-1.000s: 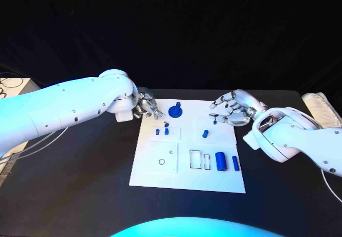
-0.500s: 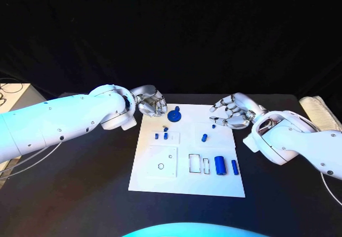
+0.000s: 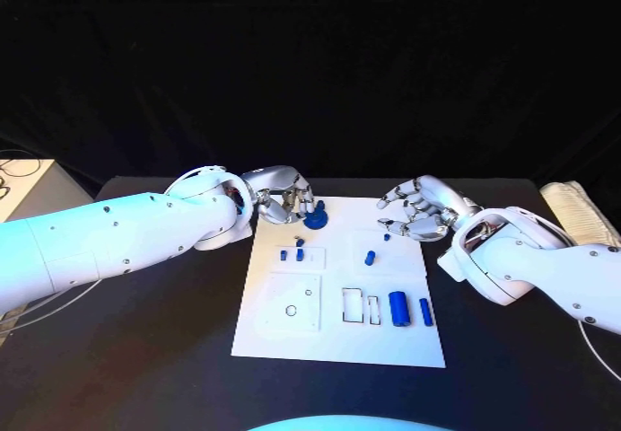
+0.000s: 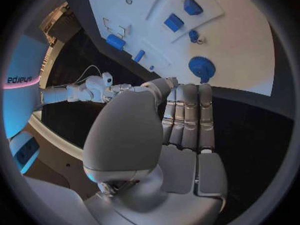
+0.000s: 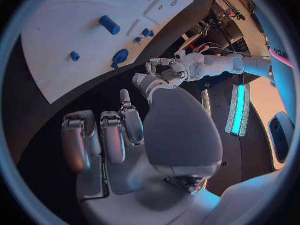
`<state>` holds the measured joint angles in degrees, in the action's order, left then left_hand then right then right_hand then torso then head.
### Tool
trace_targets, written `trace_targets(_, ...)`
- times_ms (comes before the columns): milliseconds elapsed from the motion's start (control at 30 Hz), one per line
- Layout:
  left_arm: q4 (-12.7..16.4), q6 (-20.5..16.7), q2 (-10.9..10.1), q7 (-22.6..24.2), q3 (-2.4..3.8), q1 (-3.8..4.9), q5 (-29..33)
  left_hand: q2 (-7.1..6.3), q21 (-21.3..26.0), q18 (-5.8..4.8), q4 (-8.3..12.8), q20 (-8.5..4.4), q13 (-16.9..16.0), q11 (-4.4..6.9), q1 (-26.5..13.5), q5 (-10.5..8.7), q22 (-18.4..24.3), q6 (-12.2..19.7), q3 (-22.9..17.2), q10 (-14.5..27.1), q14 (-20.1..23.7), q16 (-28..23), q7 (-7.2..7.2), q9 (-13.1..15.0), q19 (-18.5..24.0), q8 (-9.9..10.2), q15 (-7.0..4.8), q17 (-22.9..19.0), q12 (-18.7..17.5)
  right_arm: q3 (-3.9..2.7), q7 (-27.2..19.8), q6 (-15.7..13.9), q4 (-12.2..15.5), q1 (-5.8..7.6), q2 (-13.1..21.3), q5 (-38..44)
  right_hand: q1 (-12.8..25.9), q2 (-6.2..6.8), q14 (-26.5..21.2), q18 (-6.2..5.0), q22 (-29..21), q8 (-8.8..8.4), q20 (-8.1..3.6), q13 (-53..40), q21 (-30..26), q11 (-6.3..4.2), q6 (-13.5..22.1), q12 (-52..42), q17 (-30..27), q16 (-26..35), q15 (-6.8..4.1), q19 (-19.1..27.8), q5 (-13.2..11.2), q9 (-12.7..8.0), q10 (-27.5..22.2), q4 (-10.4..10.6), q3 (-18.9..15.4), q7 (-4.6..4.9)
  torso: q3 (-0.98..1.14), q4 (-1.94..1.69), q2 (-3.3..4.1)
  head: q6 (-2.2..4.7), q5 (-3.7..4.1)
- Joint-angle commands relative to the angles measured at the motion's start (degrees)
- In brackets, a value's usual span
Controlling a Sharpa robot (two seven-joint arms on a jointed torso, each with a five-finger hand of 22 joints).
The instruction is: Assemble the parts on the task board
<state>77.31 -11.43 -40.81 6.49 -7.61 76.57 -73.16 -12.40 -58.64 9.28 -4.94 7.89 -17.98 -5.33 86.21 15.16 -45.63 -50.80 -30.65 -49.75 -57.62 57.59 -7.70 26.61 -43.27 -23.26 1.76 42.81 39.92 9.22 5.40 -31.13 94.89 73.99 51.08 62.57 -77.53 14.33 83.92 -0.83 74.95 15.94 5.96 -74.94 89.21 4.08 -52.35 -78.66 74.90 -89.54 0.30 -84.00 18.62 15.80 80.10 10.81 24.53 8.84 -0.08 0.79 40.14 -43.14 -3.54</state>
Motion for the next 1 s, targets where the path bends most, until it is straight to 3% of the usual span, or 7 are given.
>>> trace_targets(33,-0.65,0.8,0.38,2.94,-0.03,0.01,-5.0,-0.23,0.3,1.06,0.26,0.09,0.18,-0.23,-0.32,-0.2,-0.09,-0.8,0.38,0.38,0.27,0.66,0.14,-0.33,0.33,0.49,0.24,0.06,-0.13,0.0,-1.14,0.1,-0.29,-0.05,-0.26,2.97,-0.55,-0.09,5.7,0.55,14.35,0.21,-0.16,-4.76,-0.24,-0.09,0.07,0.27,13.71,0.2,-0.46,-5.47,-0.29,0.04,-0.47,0.0,0.46,0.0,-0.05,0.05,0.03,0.27,0.11)
trace_targets(133,-1.54,1.84,1.04,3.02,-0.22,0.01,-6.41,-0.46,0.46,1.02,0.3,0.32,0.22,-0.49,-0.57,-0.29,-0.11,-1.68,0.63,1.16,1.06,1.43,0.45,-0.94,0.56,1.15,0.54,0.21,0.08,0.0,-1.11,0.1,-0.52,-0.05,-0.48,3.36,-0.55,-0.09,5.7,0.55,14.35,0.21,-0.16,-4.76,-0.24,-0.09,0.07,0.27,13.71,0.2,-0.46,-5.47,-0.29,0.04,-0.47,0.0,0.46,0.0,0.1,-0.24,0.01,0.04,0.1)
trace_targets(200,-2.17,2.64,1.54,3.07,-0.5,0.01,-7.45,-0.59,0.64,1.02,0.34,0.46,0.17,-0.58,-0.69,-0.35,-0.09,-2.08,0.76,1.79,1.64,1.9,0.68,-1.32,0.75,1.63,0.66,0.28,0.32,0.0,-1.09,0.08,-0.62,-0.04,-0.67,3.56,-0.58,-0.09,5.69,0.55,14.34,0.26,-0.17,-4.75,-0.26,-0.11,0.02,0.28,13.68,0.21,-0.47,-5.47,-0.32,0.05,-0.44,-0.05,0.56,-0.01,0.1,-0.27,0.03,-0.02,0.09)
trace_targets(400,-3.97,5.39,2.96,3.06,-1.62,0.0,-10.62,-1.24,1.5,1.0,0.64,1.02,-0.13,-1.03,-1.0,-0.43,0.02,-3.1,1.17,5.33,4.47,4.07,1.27,-2.7,1.67,3.66,1.0,0.51,1.42,0.0,-1.04,0.04,-0.74,-0.04,-1.15,3.9,-0.59,-0.11,5.69,0.55,14.34,0.26,-0.18,-4.73,-0.26,-0.11,0.02,0.29,13.68,0.21,-0.48,-5.47,-0.32,0.04,-0.43,-0.07,0.6,-0.01,-0.06,0.02,0.03,-0.21,-0.17)
trace_targets(567,-5.36,7.05,3.97,3.04,-2.33,-0.02,-12.77,-1.62,1.81,1.03,0.97,1.15,-0.09,-1.18,-1.05,-0.55,-0.13,-2.99,1.3,7.93,6.37,5.47,1.35,-3.42,2.26,5.01,0.93,0.43,1.84,0.0,-0.94,-0.04,-0.71,-0.04,-1.28,4.05,-0.59,-0.11,5.69,0.54,14.34,0.26,-0.18,-4.69,-0.26,-0.11,0.04,0.33,13.69,0.21,-0.48,-5.46,-0.33,0.04,-0.46,-0.07,0.62,0.0,0.05,-0.04,0.03,-0.34,-0.06)
trace_targets(1000,-7.26,8.75,5.58,3.95,-2.83,-0.05,-15.08,-0.99,-1.79,1.02,3.53,0.37,-0.03,-0.48,0.73,-0.73,-3.39,-4.03,0.02,10.53,8.42,9.7,1.36,-4.13,3.04,6.45,0.2,0.23,3.51,0.0,-0.72,-0.07,-0.48,-0.04,-1.17,4.14,-0.37,-0.08,5.67,0.54,14.34,0.2,-0.19,-4.58,-0.26,-0.07,0.21,0.43,13.62,0.24,-0.48,-5.46,-0.37,-0.01,-0.47,0.01,0.71,0.05,0.08,0.04,-0.01,-0.47,-0.03)
